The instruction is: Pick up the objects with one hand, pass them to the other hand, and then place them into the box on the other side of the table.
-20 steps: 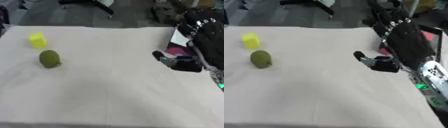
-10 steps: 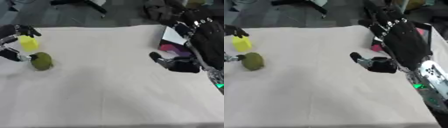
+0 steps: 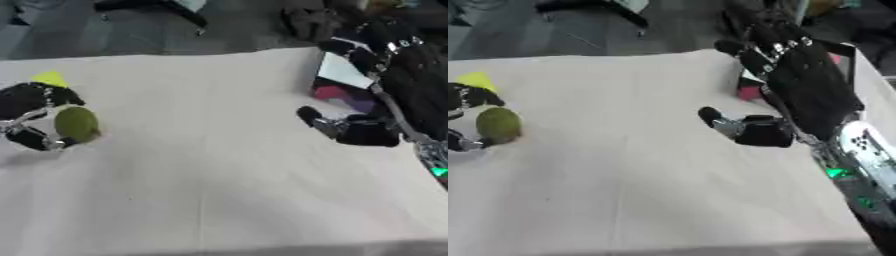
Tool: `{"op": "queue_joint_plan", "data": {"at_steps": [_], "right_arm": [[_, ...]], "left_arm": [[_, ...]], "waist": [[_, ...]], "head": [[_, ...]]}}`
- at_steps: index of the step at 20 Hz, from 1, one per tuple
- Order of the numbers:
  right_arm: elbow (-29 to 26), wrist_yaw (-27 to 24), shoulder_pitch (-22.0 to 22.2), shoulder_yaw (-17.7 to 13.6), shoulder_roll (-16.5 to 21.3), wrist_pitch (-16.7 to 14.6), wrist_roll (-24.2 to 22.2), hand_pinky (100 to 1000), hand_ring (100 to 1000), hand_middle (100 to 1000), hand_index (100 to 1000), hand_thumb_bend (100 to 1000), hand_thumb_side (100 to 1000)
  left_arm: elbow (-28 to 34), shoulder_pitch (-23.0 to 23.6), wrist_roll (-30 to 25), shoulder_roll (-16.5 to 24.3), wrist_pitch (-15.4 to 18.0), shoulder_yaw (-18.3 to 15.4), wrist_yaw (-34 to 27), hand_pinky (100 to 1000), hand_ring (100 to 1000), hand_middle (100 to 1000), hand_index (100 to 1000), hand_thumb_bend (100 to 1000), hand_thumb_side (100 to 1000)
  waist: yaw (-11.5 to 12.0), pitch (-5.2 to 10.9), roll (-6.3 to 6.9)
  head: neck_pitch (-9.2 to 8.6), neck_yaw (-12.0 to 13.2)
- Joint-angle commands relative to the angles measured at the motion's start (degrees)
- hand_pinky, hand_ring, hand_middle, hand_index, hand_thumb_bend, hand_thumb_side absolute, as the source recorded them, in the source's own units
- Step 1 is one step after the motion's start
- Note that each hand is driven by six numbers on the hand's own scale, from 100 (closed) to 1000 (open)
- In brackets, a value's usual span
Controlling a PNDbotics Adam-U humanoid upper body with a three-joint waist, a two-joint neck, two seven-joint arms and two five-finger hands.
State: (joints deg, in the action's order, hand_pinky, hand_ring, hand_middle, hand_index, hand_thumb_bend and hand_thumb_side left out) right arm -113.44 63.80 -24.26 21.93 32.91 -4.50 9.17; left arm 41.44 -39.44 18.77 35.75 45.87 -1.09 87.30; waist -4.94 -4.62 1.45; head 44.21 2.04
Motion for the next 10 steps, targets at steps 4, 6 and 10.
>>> {"op": "queue_joint_plan", "data": {"at_steps": [4,6,10], "right_arm": [[-1.2,-0.7,-0.5,-0.3,0.2,0.5,0.2,785,821,1000,805,466,597],[-1.2,-0.8,-0.5,-0.2,0.1,0.7,0.2,783,821,1000,805,469,600],[-1.2,-1.1,-0.4,-0.2,0.0,0.9,0.3,781,821,1000,804,468,604]], "left_arm": [[-4.2,-0.7,8.9,0.7,-2.5,-1.0,5.2,639,599,640,795,320,328],[-4.8,-0.6,10.8,0.4,-2.9,-1.2,5.7,602,531,556,737,277,290],[-5.4,-0.6,15.1,0.2,-3.4,-1.4,5.4,546,446,452,643,159,235]], "waist": [[-0.3,0.68,0.12],[-0.4,0.6,0.13],[-0.4,0.5,0.08]], "head": [[-0.1,0.6],[-0.1,0.8],[-0.1,1.1]]}}
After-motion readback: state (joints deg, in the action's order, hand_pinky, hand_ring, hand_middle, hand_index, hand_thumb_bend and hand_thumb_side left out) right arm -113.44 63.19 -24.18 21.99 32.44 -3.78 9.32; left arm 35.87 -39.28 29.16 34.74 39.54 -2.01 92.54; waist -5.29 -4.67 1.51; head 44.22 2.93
